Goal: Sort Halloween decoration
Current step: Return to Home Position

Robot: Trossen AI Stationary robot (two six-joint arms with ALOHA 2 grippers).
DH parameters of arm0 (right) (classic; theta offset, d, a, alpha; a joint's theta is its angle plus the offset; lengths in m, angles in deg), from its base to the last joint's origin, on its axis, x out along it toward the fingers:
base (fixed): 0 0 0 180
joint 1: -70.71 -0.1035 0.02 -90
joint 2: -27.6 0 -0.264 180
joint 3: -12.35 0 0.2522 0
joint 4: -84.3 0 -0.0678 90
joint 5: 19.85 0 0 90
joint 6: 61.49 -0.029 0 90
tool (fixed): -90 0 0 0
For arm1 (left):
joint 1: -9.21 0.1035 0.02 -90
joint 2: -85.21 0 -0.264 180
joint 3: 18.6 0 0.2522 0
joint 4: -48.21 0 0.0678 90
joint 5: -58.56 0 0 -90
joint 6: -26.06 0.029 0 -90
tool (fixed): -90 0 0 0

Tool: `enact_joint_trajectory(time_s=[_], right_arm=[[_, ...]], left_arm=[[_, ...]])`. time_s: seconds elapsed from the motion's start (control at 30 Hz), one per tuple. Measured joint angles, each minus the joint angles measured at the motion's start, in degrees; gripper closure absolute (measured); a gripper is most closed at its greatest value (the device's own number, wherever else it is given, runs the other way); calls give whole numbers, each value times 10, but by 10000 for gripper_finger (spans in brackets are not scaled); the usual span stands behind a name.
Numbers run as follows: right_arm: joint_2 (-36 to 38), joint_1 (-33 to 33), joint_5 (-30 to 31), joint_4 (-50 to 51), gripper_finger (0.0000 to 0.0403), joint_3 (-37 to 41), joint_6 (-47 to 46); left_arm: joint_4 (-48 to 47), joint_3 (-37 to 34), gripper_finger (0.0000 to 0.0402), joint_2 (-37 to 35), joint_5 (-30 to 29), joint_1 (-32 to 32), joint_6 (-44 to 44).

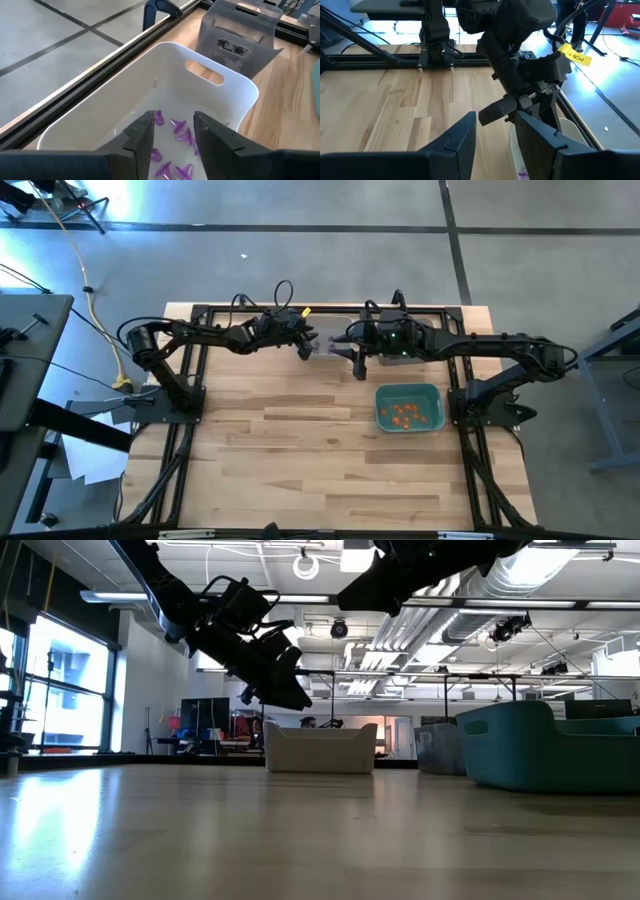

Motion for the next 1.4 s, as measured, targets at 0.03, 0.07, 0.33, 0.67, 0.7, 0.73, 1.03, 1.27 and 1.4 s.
enact_joint_trajectory(time_s=[0.03, 0.07, 0.33, 0.67, 0.7, 0.73, 1.03, 1.27, 1.4], right_arm=[[0, 0, 0, 0, 270, 0, 0], [0, 0, 0, 1, 270, 0, 0], [0, 0, 1, 24, 270, 0, -10], [0, 10, 93, 253, 270, 0, -92], [0, 12, 95, 279, 270, 0, -102], [0, 12, 96, 303, 270, 0, -111], [2, 12, 95, 360, 270, -11, -120], [68, 11, 96, 377, 270, -12, -101], [148, 11, 96, 383, 270, -12, -98]], left_arm=[[0, 0, 272, 0, 0, 0, 0], [0, 0, 271, 0, 0, 0, 0], [-9, 0, 270, -2, 9, 0, -16], [-322, 0, 270, -105, 55, -21, -60], [-357, 0, 270, -120, 64, -32, -67], [-391, 0, 270, -136, 71, -43, -76], [-395, 0, 270, -291, -34, -150, -75], [-531, 0, 270, -384, -178, -232, -149], [-620, 0, 271, -414, -241, -292, -199]])
